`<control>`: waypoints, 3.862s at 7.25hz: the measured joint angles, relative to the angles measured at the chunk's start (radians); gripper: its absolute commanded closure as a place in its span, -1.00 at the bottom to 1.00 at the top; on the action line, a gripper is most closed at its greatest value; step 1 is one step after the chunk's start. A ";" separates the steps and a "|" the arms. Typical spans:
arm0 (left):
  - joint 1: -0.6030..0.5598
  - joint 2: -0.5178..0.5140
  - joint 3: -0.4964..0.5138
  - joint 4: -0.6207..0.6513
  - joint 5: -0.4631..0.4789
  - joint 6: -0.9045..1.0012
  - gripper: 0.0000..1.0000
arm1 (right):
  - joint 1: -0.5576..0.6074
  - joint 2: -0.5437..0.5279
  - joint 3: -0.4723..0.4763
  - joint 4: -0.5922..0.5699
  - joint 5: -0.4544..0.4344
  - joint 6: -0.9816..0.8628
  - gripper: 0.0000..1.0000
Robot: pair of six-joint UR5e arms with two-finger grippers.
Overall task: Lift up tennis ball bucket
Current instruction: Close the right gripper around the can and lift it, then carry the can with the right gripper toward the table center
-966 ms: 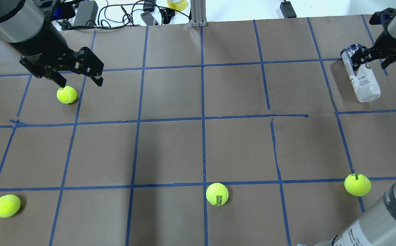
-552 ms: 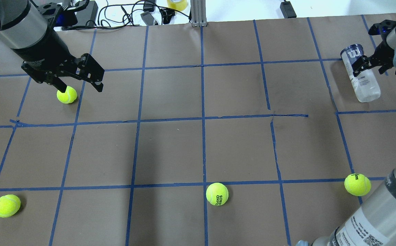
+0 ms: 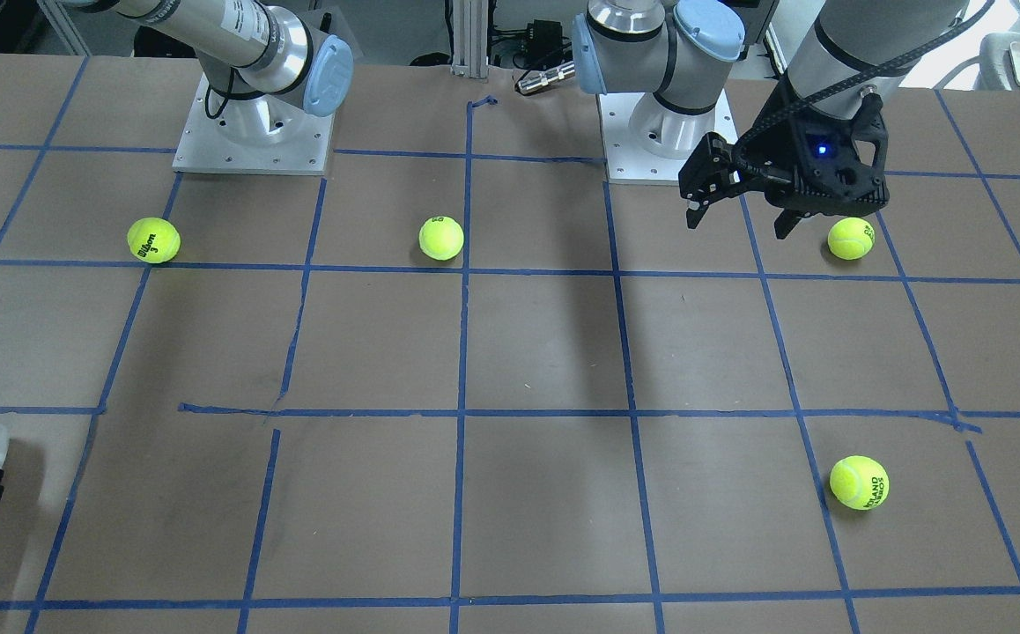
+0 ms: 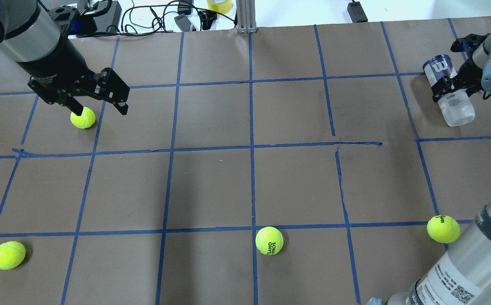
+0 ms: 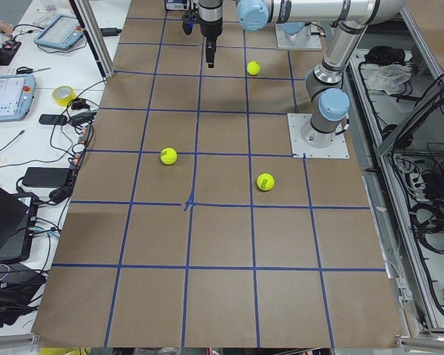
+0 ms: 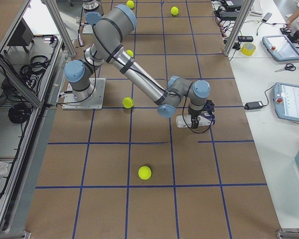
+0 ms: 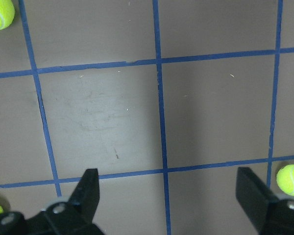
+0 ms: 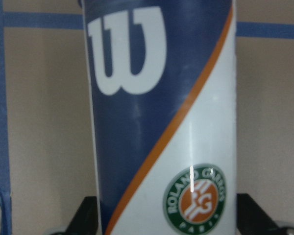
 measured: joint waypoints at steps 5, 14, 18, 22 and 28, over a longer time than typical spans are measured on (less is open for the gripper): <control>0.000 -0.002 -0.001 0.001 0.001 0.000 -1.00 | 0.012 -0.004 0.000 0.018 -0.010 -0.009 -0.49; 0.001 0.005 0.001 -0.021 0.101 0.000 -1.00 | 0.611 -0.113 -0.047 0.097 -0.010 -0.006 -0.56; 0.065 -0.001 0.014 -0.004 0.094 0.001 -1.00 | 0.838 -0.046 -0.060 -0.073 -0.016 -0.091 -0.60; 0.118 0.004 0.011 -0.002 0.090 0.000 -1.00 | 0.963 0.001 -0.069 -0.203 -0.048 -0.174 -0.60; 0.112 -0.001 0.013 -0.001 0.089 -0.018 -1.00 | 1.014 0.090 -0.099 -0.274 -0.111 -0.219 -0.60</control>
